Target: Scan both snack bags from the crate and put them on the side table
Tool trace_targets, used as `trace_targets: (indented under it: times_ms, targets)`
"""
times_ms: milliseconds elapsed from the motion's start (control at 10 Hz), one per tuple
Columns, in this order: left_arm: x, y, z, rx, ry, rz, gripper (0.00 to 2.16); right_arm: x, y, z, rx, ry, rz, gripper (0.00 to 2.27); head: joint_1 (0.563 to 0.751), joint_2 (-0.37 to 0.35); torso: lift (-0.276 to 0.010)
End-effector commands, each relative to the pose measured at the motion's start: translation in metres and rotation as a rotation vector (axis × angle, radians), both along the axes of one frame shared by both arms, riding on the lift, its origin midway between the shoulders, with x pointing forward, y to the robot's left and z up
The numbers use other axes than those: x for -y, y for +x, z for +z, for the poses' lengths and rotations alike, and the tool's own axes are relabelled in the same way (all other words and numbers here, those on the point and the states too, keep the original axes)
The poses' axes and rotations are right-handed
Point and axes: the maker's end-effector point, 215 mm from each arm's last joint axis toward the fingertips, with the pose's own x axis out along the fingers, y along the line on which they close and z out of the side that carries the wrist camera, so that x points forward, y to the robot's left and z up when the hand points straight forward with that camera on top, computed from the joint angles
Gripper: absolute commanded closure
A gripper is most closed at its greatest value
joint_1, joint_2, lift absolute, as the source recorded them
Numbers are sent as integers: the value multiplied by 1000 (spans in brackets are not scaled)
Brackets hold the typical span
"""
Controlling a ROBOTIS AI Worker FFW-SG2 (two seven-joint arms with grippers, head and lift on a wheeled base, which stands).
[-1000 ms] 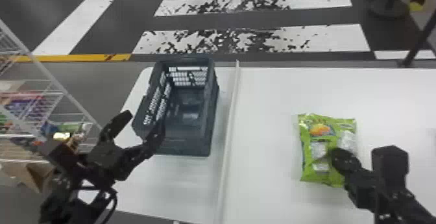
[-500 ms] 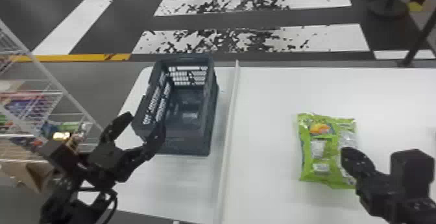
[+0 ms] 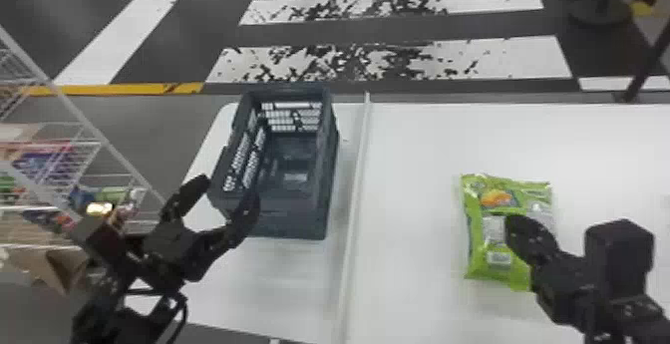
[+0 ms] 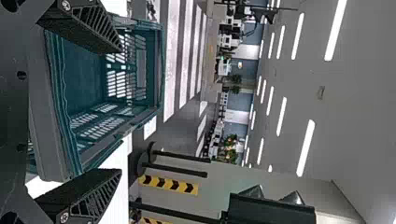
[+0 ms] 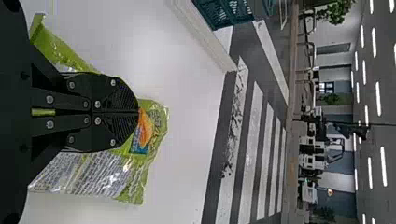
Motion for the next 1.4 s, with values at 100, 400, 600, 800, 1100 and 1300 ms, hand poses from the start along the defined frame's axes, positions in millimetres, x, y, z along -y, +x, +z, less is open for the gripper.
trace_targets:
  times_ms: [100, 400, 600, 800, 1100, 1300]
  targets:
    - [-1, 0, 0, 0, 2, 0, 87, -27, 15, -20, -41, -48, 58, 2253, 695, 263, -87]
    - [-2, 0, 0, -1, 9, -3, 87, -14, 37, -53, -108, -100, 49, 2250, 695, 274, -87]
    - [-2, 1, -1, -4, 7, -4, 87, -7, 35, -73, -143, -123, 46, 2250, 695, 257, -87]
    - [0, 1, -1, -3, 4, -6, 87, 5, 36, -73, -139, -132, 35, 2253, 695, 250, -87]
    - [0, 1, -2, -4, 5, -6, 87, 35, 38, -72, -140, -163, 25, 2253, 695, 222, -87]
    - [0, 1, -2, -4, 3, -5, 87, 58, 39, -73, -140, -193, 21, 2250, 695, 192, -87]
